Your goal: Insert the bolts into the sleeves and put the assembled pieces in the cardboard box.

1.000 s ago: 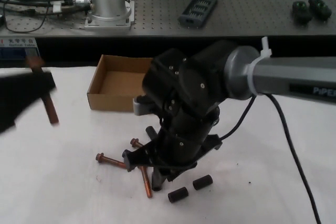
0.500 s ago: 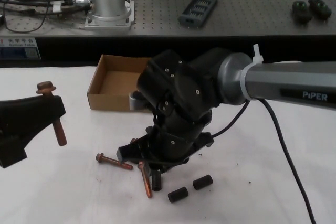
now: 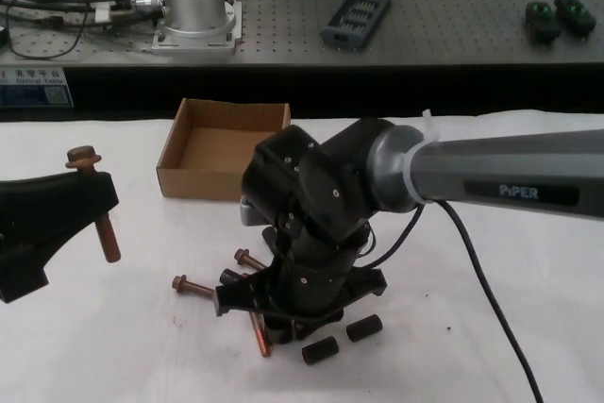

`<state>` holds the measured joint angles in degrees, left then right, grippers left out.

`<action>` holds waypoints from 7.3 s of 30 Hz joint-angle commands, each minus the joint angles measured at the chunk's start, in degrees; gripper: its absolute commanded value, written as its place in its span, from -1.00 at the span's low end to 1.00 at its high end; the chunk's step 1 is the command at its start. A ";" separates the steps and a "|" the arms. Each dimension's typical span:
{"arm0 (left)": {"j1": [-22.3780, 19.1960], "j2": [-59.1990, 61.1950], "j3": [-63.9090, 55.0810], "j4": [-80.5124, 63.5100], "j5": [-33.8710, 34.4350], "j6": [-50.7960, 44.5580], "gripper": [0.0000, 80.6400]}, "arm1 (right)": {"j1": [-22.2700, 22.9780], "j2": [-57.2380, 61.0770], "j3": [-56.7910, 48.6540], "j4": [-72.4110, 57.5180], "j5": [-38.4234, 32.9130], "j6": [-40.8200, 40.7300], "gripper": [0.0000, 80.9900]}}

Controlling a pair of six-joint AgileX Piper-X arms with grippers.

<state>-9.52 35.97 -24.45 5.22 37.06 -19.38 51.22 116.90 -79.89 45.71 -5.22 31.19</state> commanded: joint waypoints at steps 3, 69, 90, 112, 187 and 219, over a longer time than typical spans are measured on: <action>0.16 -0.40 -0.23 -1.58 0.07 0.50 -0.98 | 0.27 0.80 -0.23 1.98 3.54 0.20 -0.32; -17.16 47.29 -13.17 -44.83 1.79 -28.81 -0.98 | -15.92 -41.07 49.89 -53.82 -30.53 -41.51 -0.88; -17.16 50.40 -13.17 -47.35 3.87 -21.23 -0.98 | -15.75 -37.89 49.89 -64.49 -33.57 -25.60 -0.88; -17.16 50.66 -13.17 -45.98 3.08 -16.84 -0.98 | -15.75 -37.89 49.89 -64.49 -34.23 -23.36 -0.88; -21.62 53.33 -13.17 -44.30 -0.49 -17.84 -0.98 | -15.75 -37.89 52.97 -73.99 -28.67 -12.84 -0.88; -16.78 52.82 -13.04 -36.88 14.98 -20.75 0.07 | -15.75 -37.89 52.97 -74.56 -29.97 -12.78 -0.88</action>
<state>-29.05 89.37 -37.43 -30.57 45.49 -37.88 35.70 79.42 -26.67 -26.90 -34.32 18.58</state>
